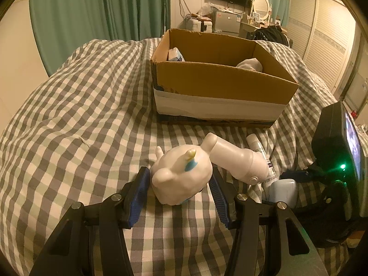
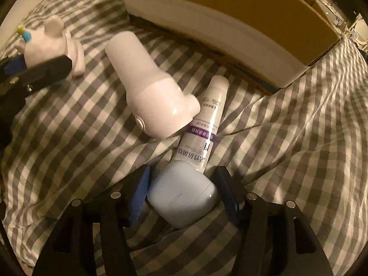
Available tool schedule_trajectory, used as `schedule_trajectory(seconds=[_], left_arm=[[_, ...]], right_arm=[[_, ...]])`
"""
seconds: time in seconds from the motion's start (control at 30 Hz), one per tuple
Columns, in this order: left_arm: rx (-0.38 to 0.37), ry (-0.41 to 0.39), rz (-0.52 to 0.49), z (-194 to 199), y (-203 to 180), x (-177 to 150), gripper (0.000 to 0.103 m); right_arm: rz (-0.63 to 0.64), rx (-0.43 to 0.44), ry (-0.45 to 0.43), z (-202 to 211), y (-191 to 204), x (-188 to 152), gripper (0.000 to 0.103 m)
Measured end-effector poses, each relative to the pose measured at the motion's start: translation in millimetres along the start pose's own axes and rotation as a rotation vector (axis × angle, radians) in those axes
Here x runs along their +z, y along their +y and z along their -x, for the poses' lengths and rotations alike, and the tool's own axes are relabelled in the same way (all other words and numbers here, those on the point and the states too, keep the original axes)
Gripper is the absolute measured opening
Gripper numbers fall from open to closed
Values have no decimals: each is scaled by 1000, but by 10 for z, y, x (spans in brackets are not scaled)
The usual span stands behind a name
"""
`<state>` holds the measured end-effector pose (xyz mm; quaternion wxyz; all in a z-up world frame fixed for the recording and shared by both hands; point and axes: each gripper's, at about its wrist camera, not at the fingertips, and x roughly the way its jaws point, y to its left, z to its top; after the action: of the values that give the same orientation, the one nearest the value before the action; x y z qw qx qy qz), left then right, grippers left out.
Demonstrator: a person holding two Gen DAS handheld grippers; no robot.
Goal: Organize objects
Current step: 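Grasp the light blue earbuds case with the right tool while the left tool holds the unicorn, then carry the unicorn and earbuds case into the box and open both tools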
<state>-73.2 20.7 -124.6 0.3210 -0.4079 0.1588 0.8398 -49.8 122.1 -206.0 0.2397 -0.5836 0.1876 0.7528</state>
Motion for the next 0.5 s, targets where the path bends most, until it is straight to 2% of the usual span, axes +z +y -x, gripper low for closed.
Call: schedule_trajectory(seconds=[0.13,0.27,0.5], left_arm=[[-6,-2,12,36,32,-10,54],[5,-14,8,114,26,-16,54],[15,-52,3,303,19,61,54]], right_arm=[[-3,-4,-2,-7,27,-11,59],[-8,-25,-53,78,78,-40,56],[-62,-34,-236,536,39,-72,56]])
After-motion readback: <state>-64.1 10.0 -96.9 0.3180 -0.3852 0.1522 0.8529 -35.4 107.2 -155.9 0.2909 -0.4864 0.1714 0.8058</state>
